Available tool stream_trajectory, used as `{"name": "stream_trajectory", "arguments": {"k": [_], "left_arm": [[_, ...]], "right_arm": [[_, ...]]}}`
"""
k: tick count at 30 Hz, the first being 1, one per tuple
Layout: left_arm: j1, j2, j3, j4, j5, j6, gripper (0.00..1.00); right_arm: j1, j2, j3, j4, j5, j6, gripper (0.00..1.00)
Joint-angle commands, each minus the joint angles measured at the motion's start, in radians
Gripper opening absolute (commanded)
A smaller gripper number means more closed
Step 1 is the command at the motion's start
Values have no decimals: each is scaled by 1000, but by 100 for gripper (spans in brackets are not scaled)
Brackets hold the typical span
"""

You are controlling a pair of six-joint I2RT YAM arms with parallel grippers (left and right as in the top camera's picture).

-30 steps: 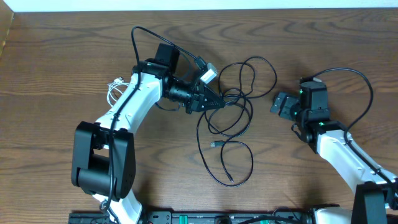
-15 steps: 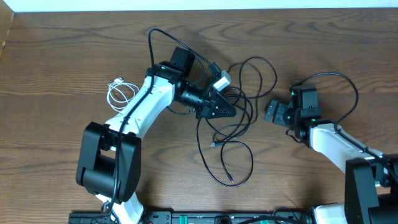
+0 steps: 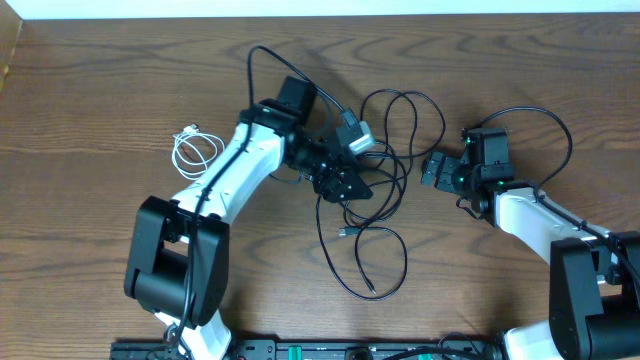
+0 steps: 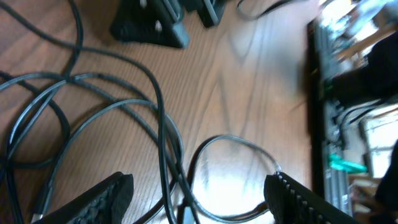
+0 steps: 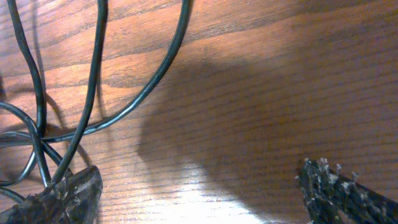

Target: Untangle cables

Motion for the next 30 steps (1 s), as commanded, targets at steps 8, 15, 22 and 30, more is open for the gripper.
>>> {"name": "stream_trajectory", "arguments": {"k": [8,15,22,30], "left_arm": [[-196,-4,-5,24,-427,13,73],[-269,70,-5,89,-565,5,80],[-279,80,-5,118,-598,6,57],[-278,31,-5,121,-597,5,21]], "right_arm": [[5,77,-55,-39,-58,35,99],[5,77,-55,-39,-58,35,99],[5,77,-55,-39,-58,35,99],[5,77,-55,-40,-57,34,99]]}}
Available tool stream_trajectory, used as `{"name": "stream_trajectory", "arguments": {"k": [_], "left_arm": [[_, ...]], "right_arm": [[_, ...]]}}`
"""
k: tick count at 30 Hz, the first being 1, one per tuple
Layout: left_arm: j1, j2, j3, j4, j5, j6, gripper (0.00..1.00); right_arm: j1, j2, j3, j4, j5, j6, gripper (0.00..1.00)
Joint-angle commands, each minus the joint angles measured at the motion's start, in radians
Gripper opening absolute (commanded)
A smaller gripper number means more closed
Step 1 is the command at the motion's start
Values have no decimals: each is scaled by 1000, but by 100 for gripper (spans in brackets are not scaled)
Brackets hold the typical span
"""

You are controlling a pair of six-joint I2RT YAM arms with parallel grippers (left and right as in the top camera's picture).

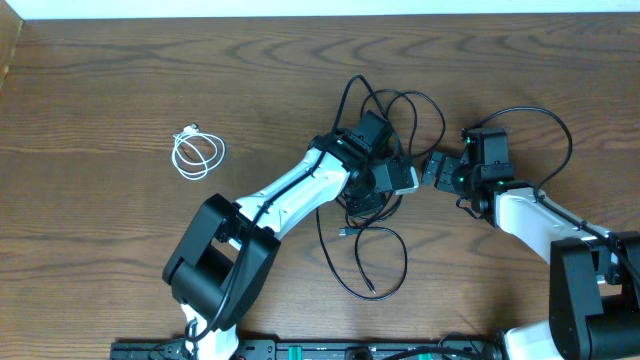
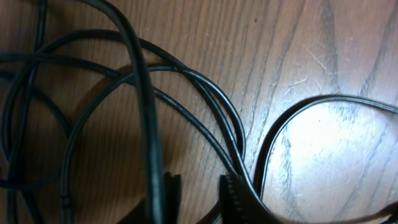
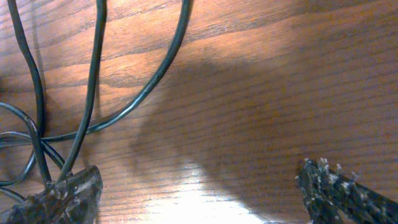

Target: Untangle cables

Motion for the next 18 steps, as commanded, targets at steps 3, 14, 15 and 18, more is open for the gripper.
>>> {"name": "stream_trajectory", "arguments": {"k": [3,14,15,18], "left_arm": [[0,-67,-4,-3,-10,-8,20],[0,-85,-4,-3,-10,-7,35],[0,-85,-4,-3,-10,-7,35],[0,-85,-4,-3,-10,-7,34]], "right_arm": [[5,77,-55,-39,-56,34,99],[5,77,-55,-40,-50,34,99],[5,77,-55,-40,-50,34,99],[5,77,-55,-39,-50,34,99]]}}
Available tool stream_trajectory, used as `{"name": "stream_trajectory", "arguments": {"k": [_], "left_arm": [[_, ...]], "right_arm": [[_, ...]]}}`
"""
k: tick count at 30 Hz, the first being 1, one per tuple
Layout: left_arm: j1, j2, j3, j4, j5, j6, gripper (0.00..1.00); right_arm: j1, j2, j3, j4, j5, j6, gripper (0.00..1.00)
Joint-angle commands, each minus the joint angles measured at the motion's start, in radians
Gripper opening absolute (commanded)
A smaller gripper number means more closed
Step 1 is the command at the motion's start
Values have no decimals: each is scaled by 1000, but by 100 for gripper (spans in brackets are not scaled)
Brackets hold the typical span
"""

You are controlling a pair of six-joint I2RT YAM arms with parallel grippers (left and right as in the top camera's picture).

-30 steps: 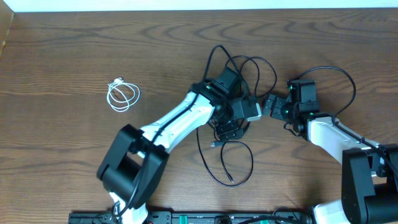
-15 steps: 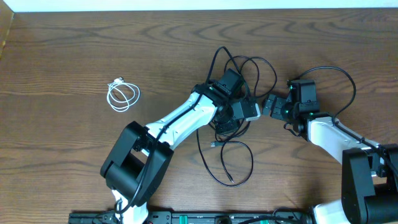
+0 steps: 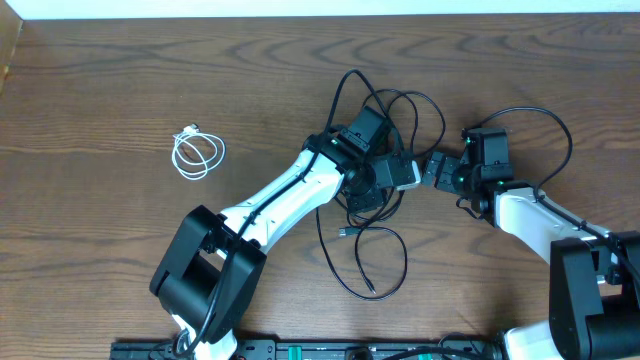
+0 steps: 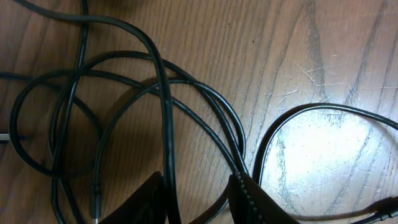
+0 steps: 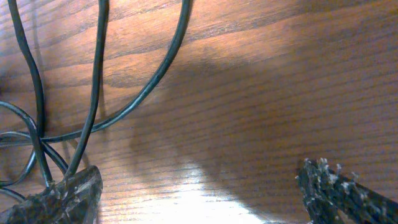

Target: Untangle cables

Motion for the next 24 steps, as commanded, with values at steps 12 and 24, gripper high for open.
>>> {"name": "stream_trajectory", "arguments": {"k": [12,24], "left_arm": [[-1,-20,-4,-31,-6,-2,8],[6,-145,7,-53,73,-155,7]], "right_arm": [[5,77,-55,-40,-51,35,99],[4,76,-55,-50,-51,34,96]]}}
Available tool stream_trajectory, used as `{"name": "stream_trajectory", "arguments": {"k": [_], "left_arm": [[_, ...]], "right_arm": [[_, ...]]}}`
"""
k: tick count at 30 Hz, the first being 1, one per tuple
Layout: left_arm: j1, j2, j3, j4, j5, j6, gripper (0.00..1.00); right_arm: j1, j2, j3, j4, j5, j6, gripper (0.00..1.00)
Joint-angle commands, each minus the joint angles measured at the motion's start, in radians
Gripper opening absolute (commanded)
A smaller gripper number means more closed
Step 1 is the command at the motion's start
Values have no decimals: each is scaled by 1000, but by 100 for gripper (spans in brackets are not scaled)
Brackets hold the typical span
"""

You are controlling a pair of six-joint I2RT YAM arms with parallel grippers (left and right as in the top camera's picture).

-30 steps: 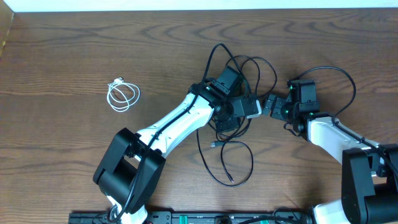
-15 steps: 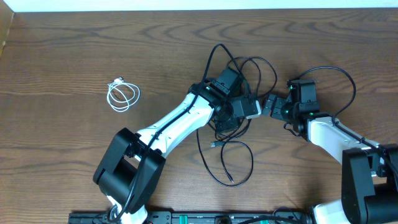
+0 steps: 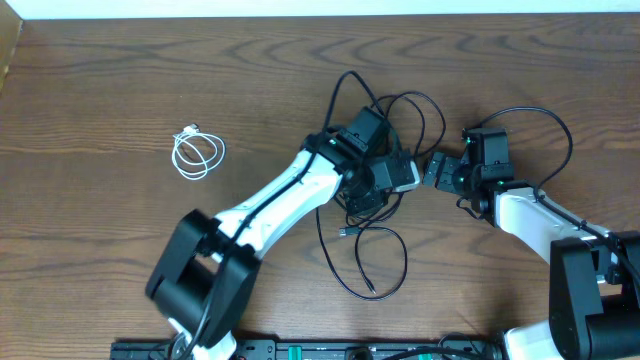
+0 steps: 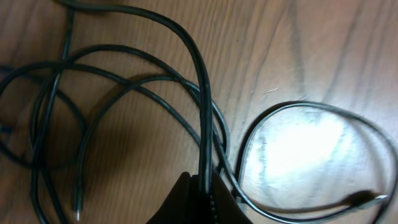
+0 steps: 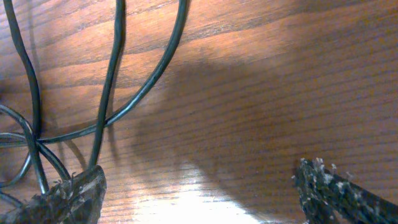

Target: Untangle cables

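A tangle of black cables (image 3: pixel 375 210) lies in loops at the table's middle. My left gripper (image 3: pixel 365 190) sits over the tangle, shut on one black cable strand (image 4: pixel 202 124) that runs up from between its fingers in the left wrist view. Other loops (image 4: pixel 93 118) lie flat on the wood beside it. My right gripper (image 3: pixel 432 170) rests just right of the tangle, open, with bare wood between its fingers (image 5: pixel 68 196); black strands (image 5: pixel 112 74) cross the upper left of its view.
A small coiled white cable (image 3: pixel 197 152) lies apart at the left. A black cable loop (image 3: pixel 540 120) arcs by the right arm. The wooden table (image 3: pixel 100 250) stretches wide on the left and front.
My left gripper's jaws, a little apart around a black strand before, are now closed on it. The right gripper has stayed put and open.
My left gripper was open above the tangle's left side. Then it stood over the tangle's middle with its jaws narrowed around a strand, and stayed so. Now it is shut on that strand. The right gripper stayed open beside the tangle throughout.
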Motion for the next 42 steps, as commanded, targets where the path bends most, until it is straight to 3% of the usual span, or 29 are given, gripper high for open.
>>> {"name": "stream_trajectory", "arguments": {"k": [1,11,15,19,28,31,34,38,42], "left_arm": [[5,-151,7,-9,47,-135,7],[5,-649,7,158,45,-451,8],[5,-787,7,221,32,-507,7],[5,-883,7,243,-94,-566,8],[5,-909,7,272,-508,-734,7],[5,-887,7,340,-731,-781,7],[5,-866,7,411,-858,-785,7],[5,-840,7,450,-872,-830,7],[5,-816,7,449,-793,-870,8]], "right_arm": [[3,75,-55,-45,-56,34,97],[2,75,-55,-6,-109,46,99],[3,75,-55,48,-264,45,99],[3,75,-55,106,-436,45,99],[9,75,-55,228,-811,-80,99],[9,75,-55,247,-889,-126,99],[9,75,-55,293,-985,-150,99],[13,75,-55,352,-1088,-164,99],[45,75,-55,356,-1028,-163,98]]}}
